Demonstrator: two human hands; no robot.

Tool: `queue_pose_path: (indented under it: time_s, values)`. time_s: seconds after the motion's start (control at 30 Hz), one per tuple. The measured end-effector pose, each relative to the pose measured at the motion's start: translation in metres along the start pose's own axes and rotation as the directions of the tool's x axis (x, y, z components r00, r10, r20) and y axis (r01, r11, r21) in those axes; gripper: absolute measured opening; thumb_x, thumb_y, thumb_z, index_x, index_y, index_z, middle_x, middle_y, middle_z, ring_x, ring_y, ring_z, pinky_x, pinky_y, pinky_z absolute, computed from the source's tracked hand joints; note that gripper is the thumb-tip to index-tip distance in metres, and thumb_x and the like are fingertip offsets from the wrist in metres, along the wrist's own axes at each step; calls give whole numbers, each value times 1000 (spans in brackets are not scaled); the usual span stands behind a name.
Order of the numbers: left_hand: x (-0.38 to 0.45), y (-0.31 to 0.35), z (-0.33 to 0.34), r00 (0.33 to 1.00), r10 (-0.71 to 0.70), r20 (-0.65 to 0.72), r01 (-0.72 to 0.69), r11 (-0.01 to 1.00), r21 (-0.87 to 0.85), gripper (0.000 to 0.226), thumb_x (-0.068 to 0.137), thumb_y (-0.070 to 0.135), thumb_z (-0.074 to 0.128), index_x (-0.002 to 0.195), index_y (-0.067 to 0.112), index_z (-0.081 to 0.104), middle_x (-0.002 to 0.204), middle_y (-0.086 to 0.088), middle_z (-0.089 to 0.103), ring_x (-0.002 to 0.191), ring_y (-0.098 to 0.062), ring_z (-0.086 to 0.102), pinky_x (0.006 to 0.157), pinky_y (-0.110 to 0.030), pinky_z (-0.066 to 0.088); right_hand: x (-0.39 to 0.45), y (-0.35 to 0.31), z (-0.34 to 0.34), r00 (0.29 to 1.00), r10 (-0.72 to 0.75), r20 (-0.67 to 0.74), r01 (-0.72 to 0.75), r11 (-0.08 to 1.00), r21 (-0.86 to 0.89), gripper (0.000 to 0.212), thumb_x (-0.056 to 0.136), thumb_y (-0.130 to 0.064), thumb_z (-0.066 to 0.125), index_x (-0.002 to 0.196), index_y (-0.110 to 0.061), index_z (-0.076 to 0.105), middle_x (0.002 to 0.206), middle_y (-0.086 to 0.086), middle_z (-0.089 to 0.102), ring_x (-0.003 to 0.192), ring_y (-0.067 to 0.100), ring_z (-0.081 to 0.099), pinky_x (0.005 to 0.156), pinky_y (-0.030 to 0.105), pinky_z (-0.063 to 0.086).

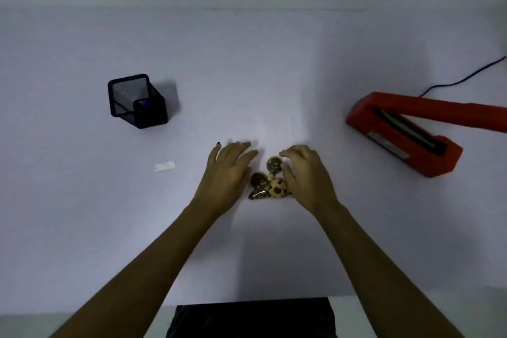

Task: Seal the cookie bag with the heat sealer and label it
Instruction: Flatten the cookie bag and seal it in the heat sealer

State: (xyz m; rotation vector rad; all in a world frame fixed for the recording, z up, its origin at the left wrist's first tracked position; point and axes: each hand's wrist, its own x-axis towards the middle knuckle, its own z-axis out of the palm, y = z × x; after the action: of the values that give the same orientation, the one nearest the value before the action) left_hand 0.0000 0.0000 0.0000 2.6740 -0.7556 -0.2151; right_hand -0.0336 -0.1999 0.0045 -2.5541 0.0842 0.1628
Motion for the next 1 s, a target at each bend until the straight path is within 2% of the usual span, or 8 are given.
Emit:
queue_pose_path:
  time_s: [0.1,0.23,0.33,0.43,0.67,0.77,0.87,1.0]
  values:
    - [10,6,12,999,50,7,-50,998,22,45,90,23,35,126,10,59,133,-13,59,124,-31,55,108,-53,33,10,1,10,999,35,34,-35,999,1,27,90,-6,54,114,-10,66,115,9,61,107,28,52,89,41,49]
    - [18,4,21,998,48,34,-49,999,12,48,92,22,31,132,8,54,138,-13,56,129,-31,51,110,-53,31,24,2,13,990,102,94,-102,995,-3,32,89,-7,50,117,-13,64,114,9,58,109,26,47,91,41,46]
    - [21,-3,28,995,60,81,-60,998,-4,45,94,15,44,138,7,47,143,-13,50,134,-32,45,112,-54,30,30,2,12,989,89,120,-86,996,-31,29,88,-10,50,111,-17,66,109,9,57,106,26,47,88,40,46]
    - [23,-9,32,988,42,149,-41,999,-13,57,89,9,59,143,8,40,147,-12,45,139,-30,38,116,-53,25,36,2,13,987,61,146,-46,994,-103,24,88,-14,50,106,-18,66,108,7,58,104,26,48,85,39,44]
    - [21,-10,38,990,32,136,-30,999,-19,66,83,3,63,144,7,39,148,-12,44,139,-30,38,117,-48,22,43,11,5,980,52,193,-25,990,-140,16,86,-12,52,91,-15,67,100,7,58,99,26,48,80,38,42]
    - [22,-7,41,994,16,107,-13,1000,-28,58,86,6,65,140,7,46,146,-14,46,137,-32,40,115,-46,25,46,18,0,981,60,185,-31,987,-156,15,85,-12,54,91,-15,67,99,8,57,98,28,49,79,38,41]
    - [21,-5,46,998,-16,66,19,999,-39,49,91,14,63,137,7,50,144,-12,49,136,-30,43,114,-45,29,47,9,1,978,-25,208,55,989,-137,25,84,-13,55,105,-19,68,106,5,58,104,26,48,85,39,38]
    - [21,-6,50,998,-47,34,49,996,-72,46,95,19,58,137,4,48,143,-11,50,134,-28,45,114,-45,30,47,2,11,956,-133,261,178,972,-156,20,85,-17,55,98,-20,70,102,3,60,99,24,50,80,37,35]
